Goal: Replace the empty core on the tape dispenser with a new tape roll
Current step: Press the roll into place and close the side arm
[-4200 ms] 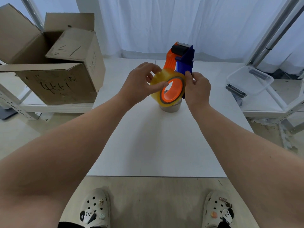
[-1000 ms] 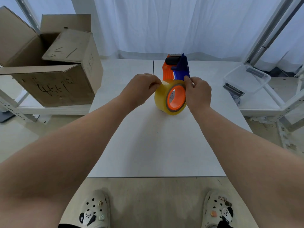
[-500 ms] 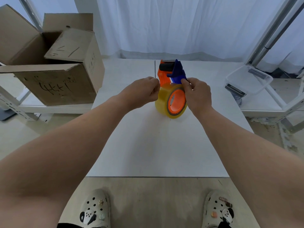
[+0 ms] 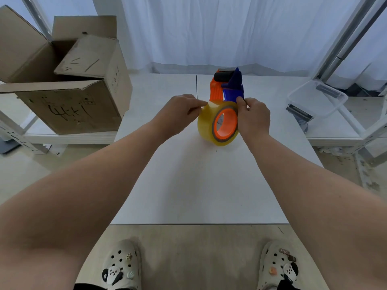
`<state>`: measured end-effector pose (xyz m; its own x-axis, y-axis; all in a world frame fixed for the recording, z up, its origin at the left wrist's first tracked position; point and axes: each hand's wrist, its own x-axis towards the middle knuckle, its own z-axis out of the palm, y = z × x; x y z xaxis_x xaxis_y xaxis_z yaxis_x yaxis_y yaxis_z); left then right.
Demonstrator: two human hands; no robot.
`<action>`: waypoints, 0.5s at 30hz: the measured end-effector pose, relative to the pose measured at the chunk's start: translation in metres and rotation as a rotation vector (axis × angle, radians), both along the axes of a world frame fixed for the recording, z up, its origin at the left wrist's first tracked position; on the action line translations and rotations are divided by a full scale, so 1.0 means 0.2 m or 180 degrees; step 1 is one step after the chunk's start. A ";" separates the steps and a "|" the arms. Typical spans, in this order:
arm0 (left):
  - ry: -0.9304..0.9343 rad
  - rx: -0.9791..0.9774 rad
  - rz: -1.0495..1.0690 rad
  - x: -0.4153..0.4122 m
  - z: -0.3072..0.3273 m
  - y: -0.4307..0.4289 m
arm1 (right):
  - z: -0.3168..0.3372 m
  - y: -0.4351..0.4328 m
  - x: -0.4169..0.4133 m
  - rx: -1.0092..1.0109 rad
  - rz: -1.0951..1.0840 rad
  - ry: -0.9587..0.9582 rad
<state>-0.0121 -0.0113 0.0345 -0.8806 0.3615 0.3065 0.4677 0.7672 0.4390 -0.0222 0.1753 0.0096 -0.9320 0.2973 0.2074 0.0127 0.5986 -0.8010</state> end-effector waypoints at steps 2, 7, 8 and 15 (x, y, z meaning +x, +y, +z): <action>0.0033 0.0039 0.0033 0.00 0.01 0.01 | 0.00 0.00 0.00 0.0015 -0.0020 0.0005; 0.0010 -0.0164 0.0066 0.01 0.03 0.02 | -0.01 0.01 0.01 0.0198 0.0038 0.0048; -0.0026 -0.0251 0.0071 0.01 0.03 0.02 | -0.01 0.01 0.01 0.0254 0.0073 0.0065; -0.0104 -0.0515 0.0192 -0.01 0.02 -0.01 | -0.01 -0.01 0.02 0.0402 0.0347 0.0180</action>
<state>-0.0139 -0.0125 0.0390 -0.9107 0.3500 0.2193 0.4061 0.8553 0.3216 -0.0182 0.1735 0.0085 -0.9431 0.1633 0.2897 -0.1008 0.6898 -0.7170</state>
